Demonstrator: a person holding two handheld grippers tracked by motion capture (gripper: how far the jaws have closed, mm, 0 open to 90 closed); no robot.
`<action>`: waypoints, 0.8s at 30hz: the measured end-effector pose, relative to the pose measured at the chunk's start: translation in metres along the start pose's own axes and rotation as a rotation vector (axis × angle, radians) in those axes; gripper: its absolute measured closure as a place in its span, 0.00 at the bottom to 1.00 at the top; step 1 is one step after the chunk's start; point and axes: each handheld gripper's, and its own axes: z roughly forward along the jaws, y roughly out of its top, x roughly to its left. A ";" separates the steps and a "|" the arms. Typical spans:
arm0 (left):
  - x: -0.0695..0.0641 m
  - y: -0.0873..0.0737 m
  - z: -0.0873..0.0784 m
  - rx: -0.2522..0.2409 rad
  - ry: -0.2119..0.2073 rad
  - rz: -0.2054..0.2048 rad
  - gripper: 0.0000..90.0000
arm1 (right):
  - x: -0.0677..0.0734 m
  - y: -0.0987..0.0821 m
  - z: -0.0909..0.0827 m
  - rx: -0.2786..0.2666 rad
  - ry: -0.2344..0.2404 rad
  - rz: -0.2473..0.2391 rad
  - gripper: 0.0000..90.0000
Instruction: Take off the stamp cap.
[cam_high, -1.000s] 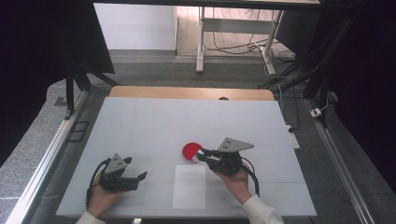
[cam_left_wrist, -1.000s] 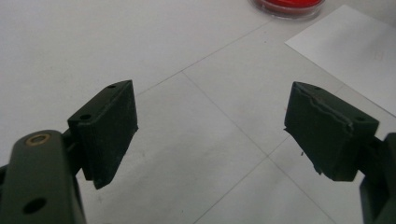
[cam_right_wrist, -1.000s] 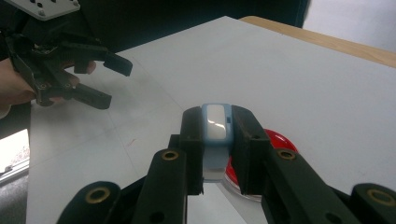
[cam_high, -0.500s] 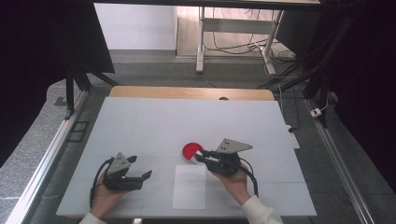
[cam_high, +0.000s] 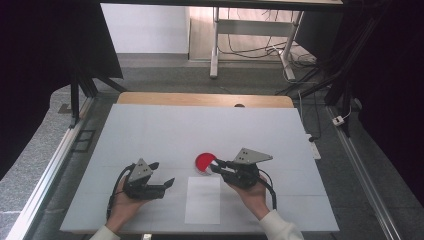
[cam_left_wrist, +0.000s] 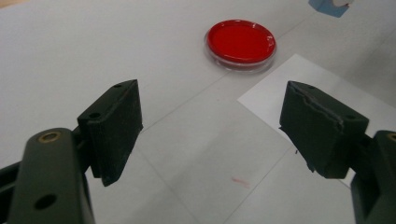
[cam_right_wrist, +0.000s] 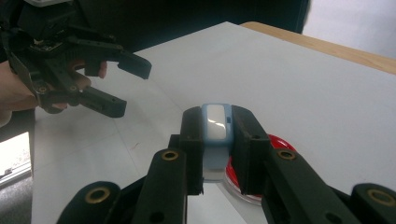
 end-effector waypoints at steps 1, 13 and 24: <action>-0.002 0.001 0.002 0.001 -0.002 0.005 0.24 | 0.000 0.000 0.000 -0.001 0.000 0.001 0.83; -0.017 0.016 0.021 0.003 -0.037 0.049 0.26 | 0.000 -0.001 0.002 0.003 0.001 0.007 0.83; -0.030 0.027 0.036 0.002 -0.072 0.072 0.28 | 0.000 -0.002 0.004 -0.002 -0.001 0.009 0.83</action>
